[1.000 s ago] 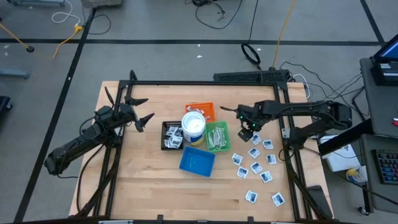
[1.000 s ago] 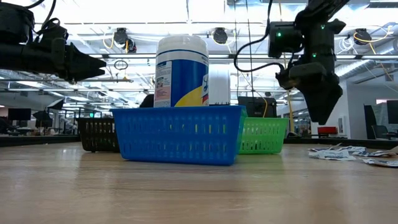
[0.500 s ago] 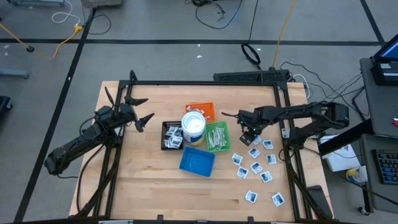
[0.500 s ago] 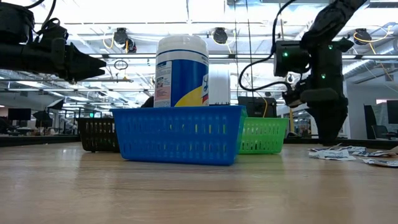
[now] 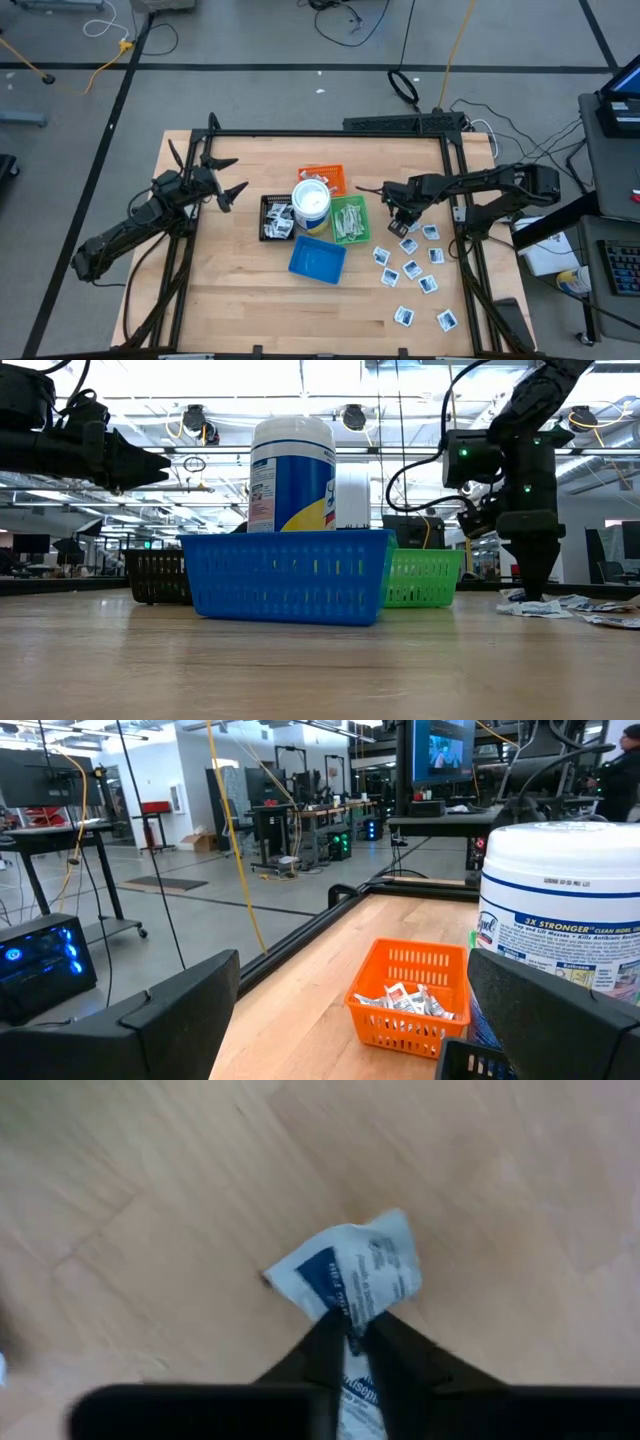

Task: Pick & Place First Aid Supplies
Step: Put the blue alcohol pad into the blue bin

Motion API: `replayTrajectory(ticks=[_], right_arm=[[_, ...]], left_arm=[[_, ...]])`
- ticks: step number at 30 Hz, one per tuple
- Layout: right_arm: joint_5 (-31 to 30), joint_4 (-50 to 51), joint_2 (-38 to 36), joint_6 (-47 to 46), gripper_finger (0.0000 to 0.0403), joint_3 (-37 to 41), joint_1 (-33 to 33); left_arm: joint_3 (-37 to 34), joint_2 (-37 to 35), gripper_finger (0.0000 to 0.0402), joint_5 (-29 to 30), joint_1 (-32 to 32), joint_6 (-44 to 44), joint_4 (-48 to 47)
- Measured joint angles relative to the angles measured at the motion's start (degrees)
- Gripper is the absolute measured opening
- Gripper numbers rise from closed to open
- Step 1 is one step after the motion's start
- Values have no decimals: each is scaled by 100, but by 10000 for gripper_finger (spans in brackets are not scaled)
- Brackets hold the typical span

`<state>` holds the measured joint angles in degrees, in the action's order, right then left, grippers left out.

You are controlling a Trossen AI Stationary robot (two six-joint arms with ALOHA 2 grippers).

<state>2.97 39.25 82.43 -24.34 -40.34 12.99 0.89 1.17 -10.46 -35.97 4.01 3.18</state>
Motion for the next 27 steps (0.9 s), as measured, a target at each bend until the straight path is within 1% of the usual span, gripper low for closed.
replayTrajectory(ticks=[2, 5, 8, 13, 16, 20, 24, 27], right_arm=[[22, -78, 2, -4, 9, -5, 0], [29, -39, -69, -161, 13, -86, 2], [44, 142, -203, -303, 5, -217, -42], [186, 684, -624, -722, 5, -415, -377], [328, 991, -922, -1136, 2, -487, -771], [600, 1161, -1205, -1812, 2, -511, -1479], [781, 1188, -1295, -2416, 2, -511, -2283], [788, 1169, -1296, -2906, 2, -511, -2919]], left_arm=[[0, 0, 397, 0, 0, 0, 0], [0, 0, 397, 0, 0, 0, 0], [0, 0, 397, -1, 0, 0, 0], [0, 0, 397, 0, 0, 0, 0], [0, 0, 397, 0, 0, 2, 0], [0, 0, 397, 0, 0, 0, 0], [0, 0, 397, 0, 0, 0, 0], [0, 0, 397, 0, 0, 0, 0]])
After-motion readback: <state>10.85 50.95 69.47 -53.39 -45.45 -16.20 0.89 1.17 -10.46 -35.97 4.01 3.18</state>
